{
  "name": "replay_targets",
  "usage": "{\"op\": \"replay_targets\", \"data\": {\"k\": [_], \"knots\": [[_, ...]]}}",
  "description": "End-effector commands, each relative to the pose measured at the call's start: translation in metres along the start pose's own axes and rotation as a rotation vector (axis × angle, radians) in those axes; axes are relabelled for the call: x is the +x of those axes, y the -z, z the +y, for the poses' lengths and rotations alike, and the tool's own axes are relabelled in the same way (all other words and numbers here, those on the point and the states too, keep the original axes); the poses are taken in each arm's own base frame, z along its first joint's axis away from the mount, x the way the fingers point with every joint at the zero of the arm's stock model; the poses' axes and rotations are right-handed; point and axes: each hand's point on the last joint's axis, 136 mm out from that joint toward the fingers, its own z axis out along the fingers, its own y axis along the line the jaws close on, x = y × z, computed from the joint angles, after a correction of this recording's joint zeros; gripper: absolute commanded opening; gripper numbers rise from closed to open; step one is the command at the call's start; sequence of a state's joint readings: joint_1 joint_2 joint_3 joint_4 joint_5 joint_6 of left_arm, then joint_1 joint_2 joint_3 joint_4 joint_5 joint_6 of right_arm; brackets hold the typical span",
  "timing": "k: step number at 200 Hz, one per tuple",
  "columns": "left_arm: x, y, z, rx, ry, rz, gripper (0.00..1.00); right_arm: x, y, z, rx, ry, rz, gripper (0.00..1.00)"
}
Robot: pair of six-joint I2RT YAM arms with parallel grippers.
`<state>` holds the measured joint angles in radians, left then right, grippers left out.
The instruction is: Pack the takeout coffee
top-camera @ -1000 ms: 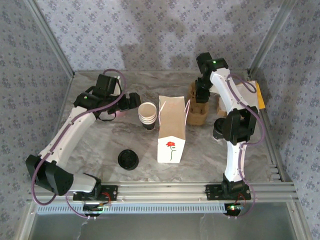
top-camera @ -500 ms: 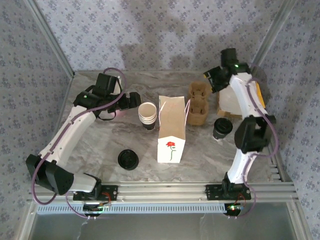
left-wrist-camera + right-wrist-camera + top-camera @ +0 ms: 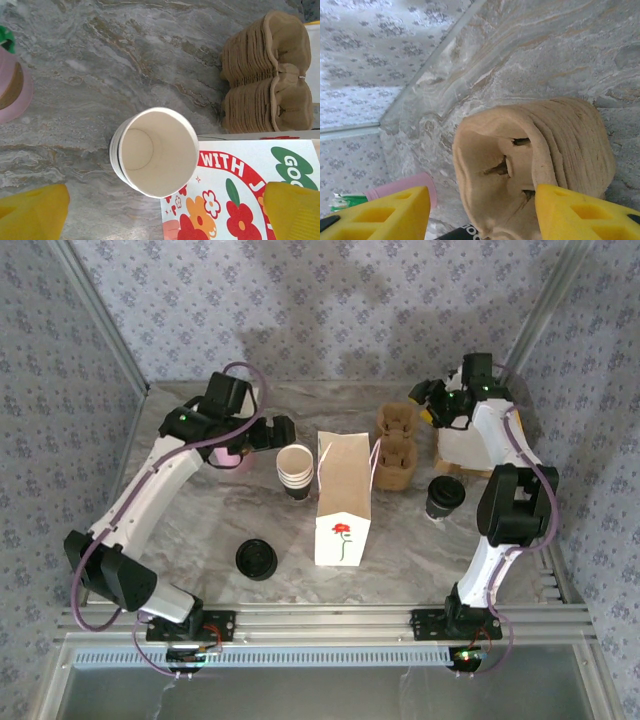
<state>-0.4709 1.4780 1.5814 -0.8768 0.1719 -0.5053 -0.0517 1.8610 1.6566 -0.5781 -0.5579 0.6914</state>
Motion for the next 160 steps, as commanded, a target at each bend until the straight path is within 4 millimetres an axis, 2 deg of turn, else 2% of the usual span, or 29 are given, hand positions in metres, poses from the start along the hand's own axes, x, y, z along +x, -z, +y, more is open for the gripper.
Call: {"op": "replay_targets", "data": {"k": [1,47,160], "knots": [[0.002,0.001,-0.009,0.008,-0.015,0.028,0.99,0.002,-0.003,-0.001,-0.020,0.048,0.005,0.58],[0.000,-0.001,-0.016,0.009,-0.012,0.032,0.99,0.006,-0.009,-0.015,0.001,0.034,0.019,0.59],[-0.002,-0.004,-0.024,-0.002,-0.025,0.044,0.99,0.010,-0.019,-0.024,0.001,0.025,0.042,0.59]]}}
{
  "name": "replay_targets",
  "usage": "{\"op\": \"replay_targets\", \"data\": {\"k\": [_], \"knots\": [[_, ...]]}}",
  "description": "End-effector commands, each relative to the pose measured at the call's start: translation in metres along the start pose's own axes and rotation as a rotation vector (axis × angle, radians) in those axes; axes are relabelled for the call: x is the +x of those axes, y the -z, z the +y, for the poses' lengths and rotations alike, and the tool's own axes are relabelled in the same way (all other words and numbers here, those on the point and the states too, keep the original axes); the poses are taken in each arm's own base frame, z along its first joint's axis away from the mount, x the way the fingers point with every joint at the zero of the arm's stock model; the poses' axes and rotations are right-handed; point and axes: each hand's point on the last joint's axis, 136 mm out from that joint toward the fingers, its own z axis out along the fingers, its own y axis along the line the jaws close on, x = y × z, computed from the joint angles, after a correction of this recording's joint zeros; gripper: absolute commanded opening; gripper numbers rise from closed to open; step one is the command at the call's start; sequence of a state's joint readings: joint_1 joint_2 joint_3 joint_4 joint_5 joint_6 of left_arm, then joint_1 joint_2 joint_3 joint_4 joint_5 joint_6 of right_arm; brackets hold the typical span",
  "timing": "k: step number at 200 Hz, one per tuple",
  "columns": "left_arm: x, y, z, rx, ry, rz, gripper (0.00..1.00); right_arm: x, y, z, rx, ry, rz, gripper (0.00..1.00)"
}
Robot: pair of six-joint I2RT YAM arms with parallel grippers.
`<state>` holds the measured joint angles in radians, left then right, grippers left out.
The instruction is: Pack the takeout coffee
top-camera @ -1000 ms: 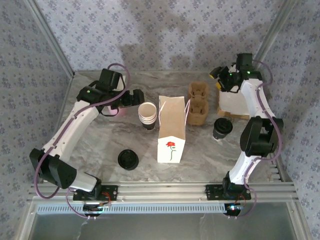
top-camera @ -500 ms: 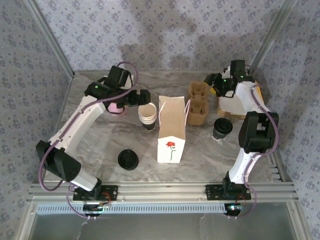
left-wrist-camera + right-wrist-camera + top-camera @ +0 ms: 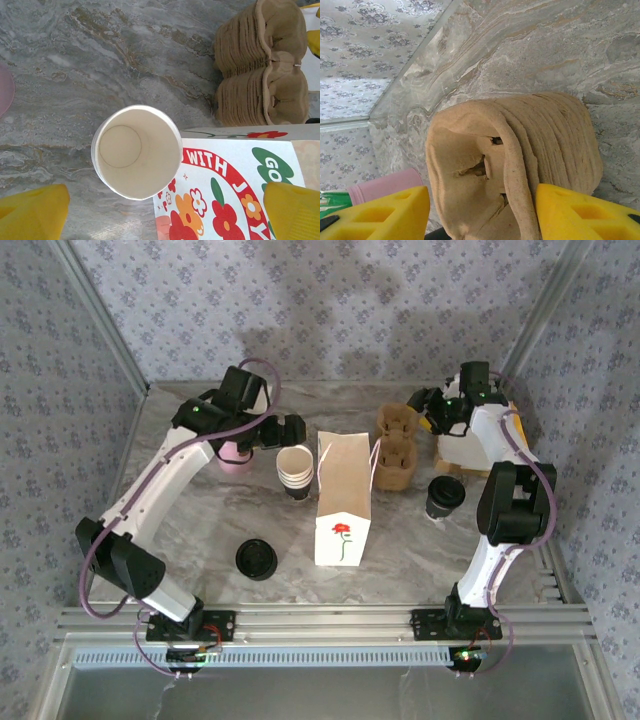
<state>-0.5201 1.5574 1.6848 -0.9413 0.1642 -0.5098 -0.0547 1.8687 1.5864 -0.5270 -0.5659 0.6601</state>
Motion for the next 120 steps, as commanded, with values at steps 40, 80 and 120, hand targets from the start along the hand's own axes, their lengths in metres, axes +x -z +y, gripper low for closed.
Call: {"op": "replay_targets", "data": {"k": [40,80,120], "knots": [[-0.0037,0.0036,-0.0084,0.002,-0.004,-0.003,0.99,0.0031,-0.0057,-0.0051,-0.022,0.013,0.023,0.59],[-0.0029,0.0032,-0.0103,0.000,-0.008,0.001,0.99,0.0033,-0.0025,-0.0012,-0.035,0.021,0.017,0.56],[-0.0029,0.0027,-0.0119,0.002,-0.011,0.001,0.99,0.0047,0.0011,0.0002,-0.039,0.026,0.008,0.55]]}}
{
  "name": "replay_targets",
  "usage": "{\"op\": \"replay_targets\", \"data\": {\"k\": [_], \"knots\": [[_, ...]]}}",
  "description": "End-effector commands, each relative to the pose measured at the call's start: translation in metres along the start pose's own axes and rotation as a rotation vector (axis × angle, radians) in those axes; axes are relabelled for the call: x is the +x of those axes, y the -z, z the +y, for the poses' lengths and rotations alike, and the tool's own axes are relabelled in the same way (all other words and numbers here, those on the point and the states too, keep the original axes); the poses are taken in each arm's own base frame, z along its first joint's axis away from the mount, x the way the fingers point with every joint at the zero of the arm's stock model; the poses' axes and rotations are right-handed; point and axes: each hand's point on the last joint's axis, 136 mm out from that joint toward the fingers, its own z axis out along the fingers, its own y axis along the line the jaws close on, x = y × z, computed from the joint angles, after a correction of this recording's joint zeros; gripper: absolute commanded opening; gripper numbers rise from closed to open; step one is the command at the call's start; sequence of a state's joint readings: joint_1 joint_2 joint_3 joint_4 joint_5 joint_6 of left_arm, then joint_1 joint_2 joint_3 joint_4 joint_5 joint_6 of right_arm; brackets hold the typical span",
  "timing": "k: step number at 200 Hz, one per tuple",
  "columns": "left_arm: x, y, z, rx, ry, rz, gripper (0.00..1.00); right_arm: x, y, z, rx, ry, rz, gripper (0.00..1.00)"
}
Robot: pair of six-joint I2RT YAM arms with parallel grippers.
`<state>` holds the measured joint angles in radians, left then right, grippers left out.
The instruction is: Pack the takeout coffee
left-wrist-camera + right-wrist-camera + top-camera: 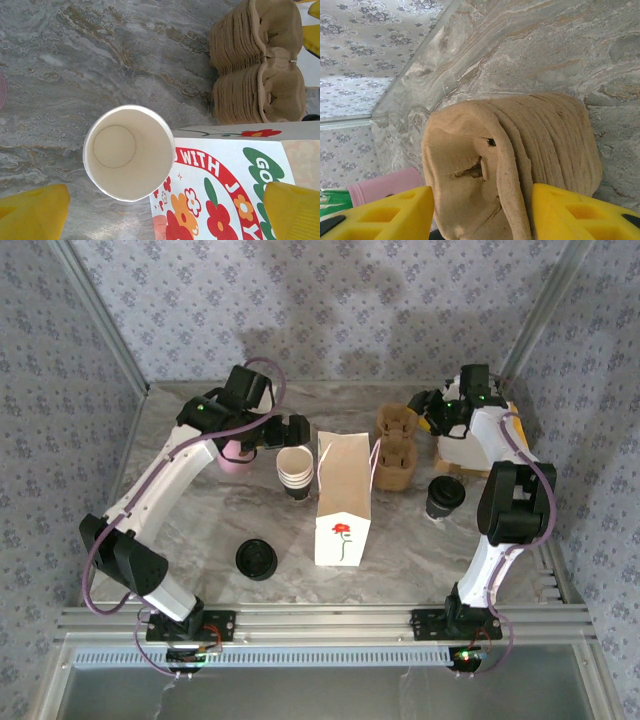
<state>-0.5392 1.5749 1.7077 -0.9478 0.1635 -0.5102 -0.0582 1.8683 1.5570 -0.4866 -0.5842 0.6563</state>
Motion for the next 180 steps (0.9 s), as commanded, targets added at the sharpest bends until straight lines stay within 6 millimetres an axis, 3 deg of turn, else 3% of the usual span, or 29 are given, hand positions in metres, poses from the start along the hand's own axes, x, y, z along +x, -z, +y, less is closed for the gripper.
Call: {"op": "replay_targets", "data": {"k": [1,55,180], "knots": [[-0.004,0.005,-0.004,-0.005,0.003,-0.007,0.99,0.004,0.005,0.003,-0.020,0.018,0.008,0.55],[-0.003,0.005,-0.005,-0.007,-0.004,-0.004,0.99,0.007,0.007,0.003,-0.022,0.019,0.004,0.54],[0.003,-0.002,-0.008,-0.008,-0.019,0.023,0.99,0.014,0.018,0.010,-0.050,0.035,-0.003,0.38]]}}
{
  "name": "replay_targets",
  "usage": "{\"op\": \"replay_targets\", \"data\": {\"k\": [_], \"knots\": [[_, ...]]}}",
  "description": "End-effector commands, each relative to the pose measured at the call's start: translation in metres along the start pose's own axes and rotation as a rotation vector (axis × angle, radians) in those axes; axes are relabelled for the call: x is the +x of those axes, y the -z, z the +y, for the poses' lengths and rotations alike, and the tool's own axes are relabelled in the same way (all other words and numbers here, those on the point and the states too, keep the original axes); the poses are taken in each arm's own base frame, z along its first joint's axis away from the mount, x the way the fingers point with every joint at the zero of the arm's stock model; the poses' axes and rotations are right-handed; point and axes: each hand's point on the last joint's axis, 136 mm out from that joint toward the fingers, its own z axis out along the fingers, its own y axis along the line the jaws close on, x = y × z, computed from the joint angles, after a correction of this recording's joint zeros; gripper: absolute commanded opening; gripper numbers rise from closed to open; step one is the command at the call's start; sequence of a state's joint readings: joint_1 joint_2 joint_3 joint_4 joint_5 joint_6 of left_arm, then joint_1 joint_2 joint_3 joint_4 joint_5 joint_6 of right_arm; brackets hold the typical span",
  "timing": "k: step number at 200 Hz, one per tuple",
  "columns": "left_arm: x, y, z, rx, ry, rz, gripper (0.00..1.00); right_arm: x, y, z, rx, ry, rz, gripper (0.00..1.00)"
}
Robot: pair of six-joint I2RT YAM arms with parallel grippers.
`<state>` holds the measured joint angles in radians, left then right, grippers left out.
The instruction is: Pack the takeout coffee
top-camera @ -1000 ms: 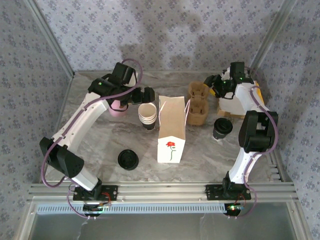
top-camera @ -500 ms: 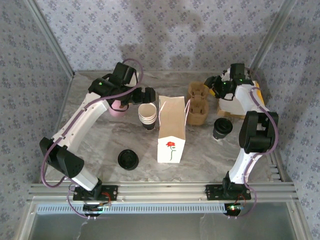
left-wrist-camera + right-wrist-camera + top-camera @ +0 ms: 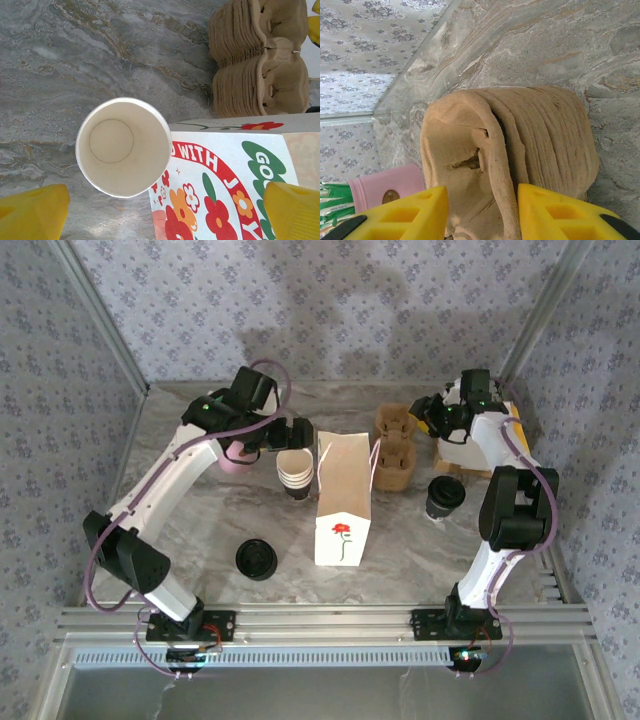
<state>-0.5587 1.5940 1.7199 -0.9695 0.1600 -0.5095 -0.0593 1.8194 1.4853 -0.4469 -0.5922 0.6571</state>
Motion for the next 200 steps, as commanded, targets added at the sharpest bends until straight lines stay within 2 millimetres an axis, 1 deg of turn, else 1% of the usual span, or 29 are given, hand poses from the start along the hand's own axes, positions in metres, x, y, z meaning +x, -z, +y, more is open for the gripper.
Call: {"op": "replay_targets", "data": {"k": [1,33,42,53,56,65,76,85,118,129,154,175,200], "knots": [[-0.004,0.004,-0.005,0.000,-0.007,-0.008,0.99,0.005,0.012,0.012,-0.035,0.027,0.004,0.38],[-0.004,0.003,-0.005,-0.001,-0.008,-0.005,0.99,0.006,0.012,0.014,-0.047,0.035,0.008,0.31],[-0.004,0.002,-0.004,-0.001,-0.008,-0.004,0.99,0.006,0.012,0.015,-0.050,0.036,0.009,0.28],[-0.003,0.002,-0.005,-0.002,-0.010,-0.001,0.99,0.006,0.012,0.014,-0.050,0.035,0.010,0.27],[-0.003,0.001,-0.004,-0.003,-0.009,0.000,0.99,0.007,0.011,0.013,-0.049,0.062,0.012,0.26],[-0.002,0.001,-0.005,-0.002,-0.010,0.000,0.99,0.007,0.011,0.011,-0.046,0.071,0.014,0.23],[-0.002,0.001,-0.004,-0.004,-0.009,0.002,0.99,0.008,0.009,0.010,-0.048,0.078,0.020,0.21],[-0.002,0.001,-0.004,-0.004,-0.009,0.004,1.00,0.009,0.008,0.010,-0.051,0.084,0.023,0.17],[-0.001,-0.001,-0.005,-0.005,-0.009,0.010,1.00,0.011,0.004,0.014,-0.093,0.117,0.032,0.18],[-0.002,-0.001,-0.005,-0.005,-0.008,0.009,1.00,0.012,0.002,0.013,-0.099,0.129,0.038,0.20],[-0.001,-0.001,-0.006,-0.004,-0.013,0.014,1.00,0.012,-0.003,0.009,-0.100,0.135,0.047,0.20],[-0.001,-0.001,-0.006,-0.007,-0.014,0.017,1.00,0.012,-0.006,0.008,-0.103,0.132,0.049,0.19],[-0.001,-0.001,-0.006,-0.009,-0.015,0.021,1.00,0.010,-0.002,0.012,-0.110,0.140,0.031,0.15]]}}
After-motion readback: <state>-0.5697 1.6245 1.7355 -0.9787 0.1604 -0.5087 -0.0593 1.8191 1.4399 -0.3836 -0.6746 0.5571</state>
